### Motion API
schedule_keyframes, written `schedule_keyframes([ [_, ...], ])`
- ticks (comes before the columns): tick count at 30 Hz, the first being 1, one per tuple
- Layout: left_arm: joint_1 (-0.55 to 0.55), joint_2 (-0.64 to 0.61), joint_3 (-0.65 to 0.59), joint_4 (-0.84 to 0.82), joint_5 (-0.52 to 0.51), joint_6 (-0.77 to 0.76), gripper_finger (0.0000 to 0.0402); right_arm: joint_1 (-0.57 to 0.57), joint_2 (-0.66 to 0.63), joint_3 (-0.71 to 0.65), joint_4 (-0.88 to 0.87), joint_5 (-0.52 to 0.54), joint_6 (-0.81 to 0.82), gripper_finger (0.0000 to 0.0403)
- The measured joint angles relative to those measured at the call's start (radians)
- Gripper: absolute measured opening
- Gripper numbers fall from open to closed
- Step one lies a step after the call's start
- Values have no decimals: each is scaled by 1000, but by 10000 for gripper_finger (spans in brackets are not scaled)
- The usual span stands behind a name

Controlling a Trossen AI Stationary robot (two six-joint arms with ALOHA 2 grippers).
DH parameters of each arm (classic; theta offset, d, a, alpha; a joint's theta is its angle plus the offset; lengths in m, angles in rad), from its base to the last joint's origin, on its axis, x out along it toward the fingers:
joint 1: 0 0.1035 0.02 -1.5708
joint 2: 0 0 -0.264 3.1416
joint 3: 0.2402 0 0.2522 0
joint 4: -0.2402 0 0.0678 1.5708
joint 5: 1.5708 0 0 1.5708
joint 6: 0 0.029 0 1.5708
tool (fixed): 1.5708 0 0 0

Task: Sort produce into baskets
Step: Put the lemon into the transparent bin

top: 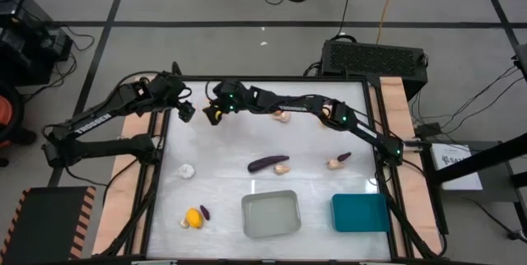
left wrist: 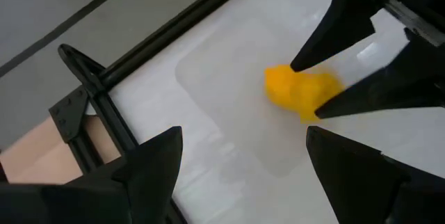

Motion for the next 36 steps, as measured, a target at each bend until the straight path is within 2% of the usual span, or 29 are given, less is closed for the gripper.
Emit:
schedule_keyframes([
  [5,0,0,0,7,1,0,313,-5,-13,0,-29,-41,-26,301],
  [9,0,0,0,7,1,0,313,-16,-63,0,-96,-170,-7,326],
  [14,0,0,0,43,1,0,313,-48,-136,-1,-353,-310,35,333],
  [17,0,0,0,102,2,-4,313,-69,-202,-2,-571,-350,-20,333],
  [22,0,21,0,224,55,-80,313,-93,-301,-1,-921,-307,-230,333],
  [27,-7,67,-1,297,162,-188,313,-97,-394,-1,-1152,-129,-382,333],
  [30,-37,99,-1,316,174,-268,313,-96,-444,-1,-1234,-56,-457,328],
  [36,-154,184,-1,387,164,-420,313,-97,-567,-48,-1291,-58,-539,314],
])
